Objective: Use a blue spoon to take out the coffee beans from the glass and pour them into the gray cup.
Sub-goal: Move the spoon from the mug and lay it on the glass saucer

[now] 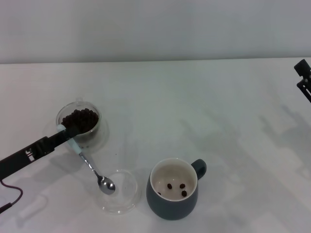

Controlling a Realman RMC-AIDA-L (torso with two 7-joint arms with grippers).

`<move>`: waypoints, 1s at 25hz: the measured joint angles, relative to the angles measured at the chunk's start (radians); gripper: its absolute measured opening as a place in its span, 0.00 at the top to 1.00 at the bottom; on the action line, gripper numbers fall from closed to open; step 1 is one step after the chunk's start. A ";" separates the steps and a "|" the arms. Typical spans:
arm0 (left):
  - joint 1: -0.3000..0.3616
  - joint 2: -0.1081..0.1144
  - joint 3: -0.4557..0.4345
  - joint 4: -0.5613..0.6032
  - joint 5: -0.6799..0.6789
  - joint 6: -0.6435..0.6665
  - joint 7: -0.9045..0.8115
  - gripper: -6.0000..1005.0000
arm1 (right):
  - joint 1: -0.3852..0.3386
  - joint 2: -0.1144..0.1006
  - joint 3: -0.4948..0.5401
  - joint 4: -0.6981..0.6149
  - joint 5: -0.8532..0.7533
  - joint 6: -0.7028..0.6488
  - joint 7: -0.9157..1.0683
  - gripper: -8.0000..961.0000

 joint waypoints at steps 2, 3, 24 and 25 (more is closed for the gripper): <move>-0.008 -0.003 0.001 -0.001 0.012 -0.010 -0.007 0.84 | 0.000 0.000 0.001 0.000 0.001 0.000 0.000 0.19; -0.011 -0.005 0.000 -0.001 0.016 -0.015 -0.009 0.84 | 0.000 0.000 0.002 0.000 0.001 0.000 0.000 0.19; -0.051 -0.050 0.003 -0.025 0.101 -0.099 0.018 0.84 | 0.006 0.000 0.012 -0.009 0.001 0.008 0.006 0.19; -0.051 -0.050 0.005 -0.026 0.101 -0.100 0.020 0.84 | 0.007 0.000 0.013 -0.009 0.001 0.008 0.006 0.19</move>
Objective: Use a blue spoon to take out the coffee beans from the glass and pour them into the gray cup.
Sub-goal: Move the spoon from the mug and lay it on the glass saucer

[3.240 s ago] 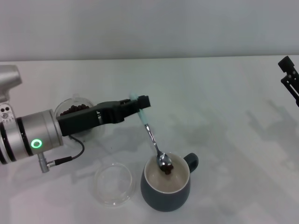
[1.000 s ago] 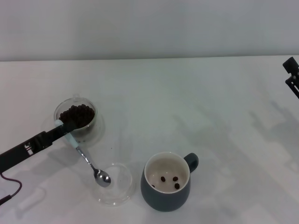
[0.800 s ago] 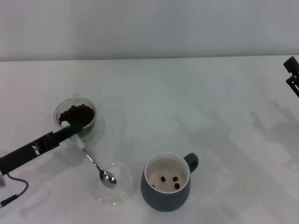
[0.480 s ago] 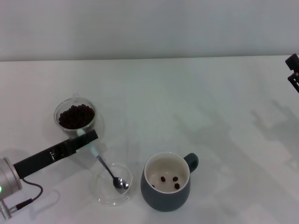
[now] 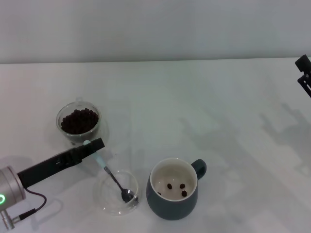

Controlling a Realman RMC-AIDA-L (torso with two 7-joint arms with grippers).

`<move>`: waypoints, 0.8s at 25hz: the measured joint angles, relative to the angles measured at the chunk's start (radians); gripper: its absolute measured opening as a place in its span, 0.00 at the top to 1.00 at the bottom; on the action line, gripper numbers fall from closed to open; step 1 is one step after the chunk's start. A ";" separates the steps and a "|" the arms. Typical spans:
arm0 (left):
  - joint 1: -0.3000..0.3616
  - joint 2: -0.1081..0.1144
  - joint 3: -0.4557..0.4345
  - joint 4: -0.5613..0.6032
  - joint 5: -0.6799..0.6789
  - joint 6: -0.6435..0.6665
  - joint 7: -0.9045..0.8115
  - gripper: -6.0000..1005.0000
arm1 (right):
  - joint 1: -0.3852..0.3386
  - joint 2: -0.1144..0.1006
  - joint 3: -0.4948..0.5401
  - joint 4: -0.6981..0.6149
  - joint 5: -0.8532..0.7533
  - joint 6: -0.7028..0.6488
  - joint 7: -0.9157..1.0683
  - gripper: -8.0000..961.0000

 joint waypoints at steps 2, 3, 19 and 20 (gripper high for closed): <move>-0.001 0.000 0.004 0.000 0.000 -0.002 0.001 0.83 | 0.001 0.000 0.000 0.000 0.000 0.001 0.000 0.19; -0.002 0.000 0.006 0.000 0.000 -0.004 0.002 0.81 | 0.002 0.000 0.000 0.000 0.000 0.001 0.000 0.19; -0.009 0.001 0.004 -0.011 0.006 -0.013 -0.032 0.62 | 0.006 0.001 0.000 -0.002 0.000 0.004 0.000 0.19; -0.007 0.003 0.000 -0.011 0.004 -0.013 -0.038 0.59 | 0.006 0.001 0.000 -0.002 0.000 0.004 0.000 0.19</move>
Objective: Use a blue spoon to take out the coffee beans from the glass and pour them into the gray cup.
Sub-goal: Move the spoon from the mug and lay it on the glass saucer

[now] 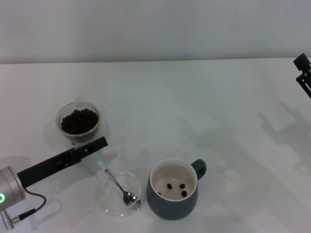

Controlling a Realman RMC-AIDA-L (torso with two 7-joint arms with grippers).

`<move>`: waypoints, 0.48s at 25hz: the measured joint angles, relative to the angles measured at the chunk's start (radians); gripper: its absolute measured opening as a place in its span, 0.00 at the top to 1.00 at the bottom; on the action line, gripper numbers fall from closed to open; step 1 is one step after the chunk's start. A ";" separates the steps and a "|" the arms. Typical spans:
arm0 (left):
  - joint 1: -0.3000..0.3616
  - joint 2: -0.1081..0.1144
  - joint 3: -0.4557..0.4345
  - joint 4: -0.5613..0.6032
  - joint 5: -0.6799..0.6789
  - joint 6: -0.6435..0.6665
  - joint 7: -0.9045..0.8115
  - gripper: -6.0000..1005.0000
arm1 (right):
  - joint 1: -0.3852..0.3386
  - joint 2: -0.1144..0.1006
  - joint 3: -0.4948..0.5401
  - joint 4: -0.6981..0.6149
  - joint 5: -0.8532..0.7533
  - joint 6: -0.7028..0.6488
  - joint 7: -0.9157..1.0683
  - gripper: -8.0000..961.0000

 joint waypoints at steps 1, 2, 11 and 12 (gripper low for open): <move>0.004 0.002 -0.005 0.000 -0.002 0.000 -0.003 0.56 | 0.000 0.000 0.000 0.000 0.000 0.000 0.000 0.19; 0.009 0.003 -0.014 0.000 -0.003 0.000 -0.006 0.53 | 0.000 0.000 0.000 0.000 0.000 0.000 0.001 0.19; 0.062 0.002 -0.041 0.000 -0.015 0.000 -0.026 0.24 | -0.005 0.000 0.000 0.000 0.000 -0.007 0.001 0.19; 0.069 0.002 -0.042 0.003 -0.016 0.001 -0.025 0.20 | -0.006 0.000 0.000 0.000 0.000 -0.008 0.001 0.19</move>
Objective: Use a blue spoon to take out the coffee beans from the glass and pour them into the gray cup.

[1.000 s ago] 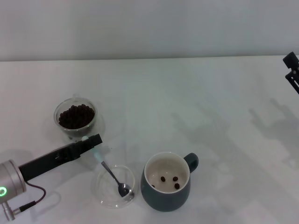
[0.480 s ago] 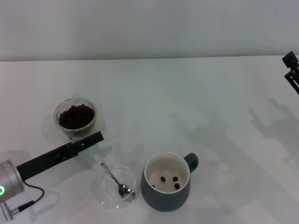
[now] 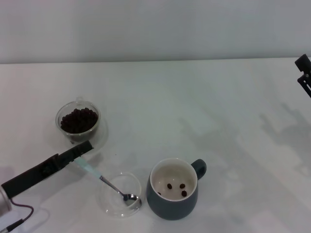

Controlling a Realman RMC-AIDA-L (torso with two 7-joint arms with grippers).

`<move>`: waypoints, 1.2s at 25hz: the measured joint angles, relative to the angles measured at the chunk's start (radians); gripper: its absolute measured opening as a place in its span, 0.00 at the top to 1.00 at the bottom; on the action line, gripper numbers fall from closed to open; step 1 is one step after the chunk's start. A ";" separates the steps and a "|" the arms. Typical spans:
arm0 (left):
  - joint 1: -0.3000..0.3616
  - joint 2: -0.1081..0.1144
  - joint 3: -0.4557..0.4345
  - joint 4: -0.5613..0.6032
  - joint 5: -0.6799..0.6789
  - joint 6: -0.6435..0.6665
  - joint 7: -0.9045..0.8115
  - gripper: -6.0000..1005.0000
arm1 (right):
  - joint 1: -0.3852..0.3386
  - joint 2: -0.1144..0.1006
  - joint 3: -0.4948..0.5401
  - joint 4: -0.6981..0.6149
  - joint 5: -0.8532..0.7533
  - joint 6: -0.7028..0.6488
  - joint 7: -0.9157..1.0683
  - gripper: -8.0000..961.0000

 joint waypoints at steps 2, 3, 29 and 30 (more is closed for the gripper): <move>0.018 0.003 -0.015 0.006 -0.006 0.010 0.010 0.19 | -0.001 0.000 -0.001 0.000 0.000 -0.003 0.000 0.19; 0.028 0.006 -0.027 0.008 -0.009 0.020 0.020 0.19 | -0.001 0.000 -0.001 0.000 0.000 -0.005 0.000 0.19; 0.310 -0.016 -0.368 0.107 -0.107 0.203 0.669 0.20 | -0.034 -0.001 -0.024 0.011 -0.012 -0.087 0.010 0.19; 0.314 -0.016 -0.372 0.097 -0.123 0.203 0.697 0.20 | -0.038 -0.001 -0.029 0.014 -0.012 -0.093 0.013 0.19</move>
